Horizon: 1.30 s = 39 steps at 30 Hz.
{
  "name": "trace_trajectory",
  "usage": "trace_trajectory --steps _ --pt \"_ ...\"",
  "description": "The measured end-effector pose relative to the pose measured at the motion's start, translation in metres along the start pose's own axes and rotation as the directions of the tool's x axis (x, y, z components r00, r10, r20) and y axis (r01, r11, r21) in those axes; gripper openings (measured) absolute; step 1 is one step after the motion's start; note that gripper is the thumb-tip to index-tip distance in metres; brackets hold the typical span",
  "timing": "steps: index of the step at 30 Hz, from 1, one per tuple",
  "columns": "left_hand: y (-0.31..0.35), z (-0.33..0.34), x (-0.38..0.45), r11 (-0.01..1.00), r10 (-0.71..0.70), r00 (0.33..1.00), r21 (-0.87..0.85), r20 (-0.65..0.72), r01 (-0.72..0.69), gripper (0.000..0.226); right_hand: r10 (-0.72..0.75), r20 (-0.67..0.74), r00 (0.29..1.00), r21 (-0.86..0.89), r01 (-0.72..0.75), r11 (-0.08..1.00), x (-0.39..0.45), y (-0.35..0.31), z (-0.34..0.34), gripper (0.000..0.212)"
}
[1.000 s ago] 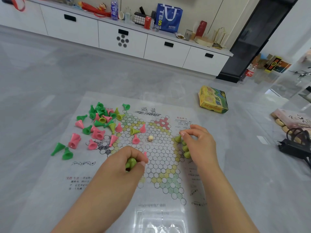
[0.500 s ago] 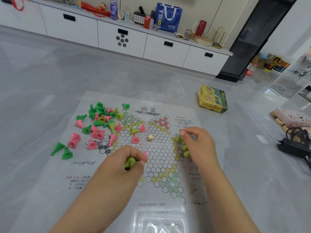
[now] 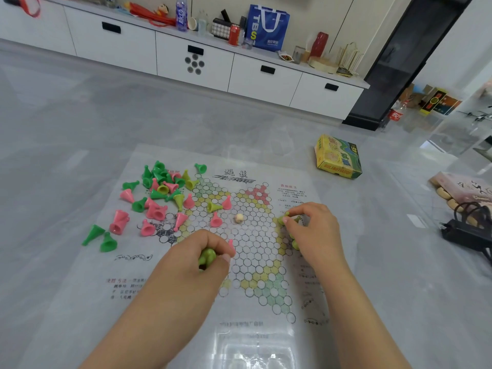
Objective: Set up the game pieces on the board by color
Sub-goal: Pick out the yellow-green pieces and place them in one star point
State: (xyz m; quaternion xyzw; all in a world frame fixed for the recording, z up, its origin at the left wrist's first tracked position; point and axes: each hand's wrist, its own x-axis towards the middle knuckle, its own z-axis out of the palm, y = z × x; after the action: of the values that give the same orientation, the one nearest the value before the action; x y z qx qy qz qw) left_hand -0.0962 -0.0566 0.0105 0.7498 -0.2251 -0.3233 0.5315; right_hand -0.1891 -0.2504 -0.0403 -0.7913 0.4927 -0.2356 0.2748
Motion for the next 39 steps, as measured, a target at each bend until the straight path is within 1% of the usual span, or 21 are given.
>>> trace_trajectory --steps 9,13,15,18,19,20,21,22,23,25,26,27,30,31,32,35,36,39 --pt "-0.003 -0.001 0.002 1.000 0.006 1.000 -0.008 0.009 -0.006 0.020 -0.003 -0.011 1.000 -0.028 0.003 1.000 -0.001 -0.002 0.000 0.005" --pt "-0.003 -0.002 0.002 1.000 0.020 1.000 0.003 0.011 -0.020 0.019 -0.005 0.006 1.000 -0.040 0.006 0.999 -0.004 -0.005 -0.003 0.019" --pt "-0.003 -0.002 0.002 1.000 0.029 1.000 0.002 -0.002 -0.029 0.016 -0.005 -0.002 1.000 0.023 0.005 1.000 -0.006 -0.013 -0.008 0.022" --pt "-0.004 -0.002 0.001 0.998 0.058 0.998 0.024 -0.009 -0.058 0.009 -0.066 -0.051 0.997 0.177 0.074 0.981 -0.014 -0.033 -0.018 0.008" --pt "-0.005 -0.001 0.000 0.996 0.073 0.997 0.045 -0.009 -0.073 0.009 -0.102 -0.054 0.993 0.217 0.111 0.970 -0.016 -0.041 -0.022 0.008" --pt "-0.005 -0.001 0.000 0.994 0.089 0.996 0.067 -0.010 -0.088 0.010 -0.145 -0.036 0.989 0.266 0.149 0.952 -0.020 -0.049 -0.026 0.012" --pt "-0.005 0.000 0.000 0.991 0.104 0.994 0.085 -0.021 -0.101 0.013 -0.199 0.017 0.980 0.323 0.183 0.929 -0.026 -0.059 -0.032 0.016" --pt "-0.005 0.000 0.000 0.988 0.119 0.992 0.106 -0.046 -0.114 0.016 -0.258 0.109 0.960 0.365 0.203 0.909 -0.034 -0.069 -0.037 0.017" --pt "-0.004 0.000 0.001 0.984 0.138 0.987 0.124 -0.081 -0.128 0.018 -0.320 0.227 0.920 0.390 0.215 0.895 -0.044 -0.079 -0.041 0.016" --pt "-0.002 -0.002 0.002 0.978 0.175 0.975 0.141 -0.136 -0.156 0.020 -0.396 0.435 0.808 0.401 0.220 0.889 -0.062 -0.088 -0.042 0.014" --pt "-0.001 -0.003 0.003 0.977 0.184 0.971 0.131 -0.151 -0.165 0.019 -0.408 0.487 0.772 0.386 0.229 0.894 -0.070 -0.087 -0.040 0.013" --pt "-0.001 -0.003 0.002 0.979 0.184 0.971 0.119 -0.154 -0.167 0.018 -0.408 0.494 0.768 0.369 0.240 0.898 -0.076 -0.084 -0.037 0.013" --pt "-0.004 -0.006 0.000 0.987 0.152 0.981 0.071 -0.120 -0.144 0.013 -0.373 0.403 0.835 0.392 0.211 0.895 -0.090 -0.078 -0.031 0.016" --pt "-0.005 -0.005 0.000 0.992 0.123 0.988 0.029 -0.094 -0.121 0.011 -0.366 0.381 0.849 0.405 0.203 0.891 -0.092 -0.078 -0.029 0.019" --pt "-0.006 -0.004 0.000 0.996 0.083 0.995 -0.037 -0.057 -0.085 0.009 -0.376 0.362 0.853 0.395 0.226 0.891 -0.094 -0.078 -0.028 0.023" --pt "-0.003 -0.001 0.001 0.963 -0.047 0.998 -0.262 0.048 0.059 0.008 -0.441 0.326 0.836 0.318 0.342 0.884 -0.098 -0.082 -0.023 0.030" --pt "-0.002 0.000 0.001 0.949 -0.074 0.995 -0.301 0.061 0.089 0.011 -0.437 0.323 0.839 0.326 0.335 0.884 -0.099 -0.084 -0.021 0.030" --pt "0.000 0.000 0.002 0.935 -0.098 0.993 -0.337 0.061 0.113 0.017 -0.375 0.344 0.861 0.403 0.225 0.887 -0.099 -0.086 -0.020 0.027"
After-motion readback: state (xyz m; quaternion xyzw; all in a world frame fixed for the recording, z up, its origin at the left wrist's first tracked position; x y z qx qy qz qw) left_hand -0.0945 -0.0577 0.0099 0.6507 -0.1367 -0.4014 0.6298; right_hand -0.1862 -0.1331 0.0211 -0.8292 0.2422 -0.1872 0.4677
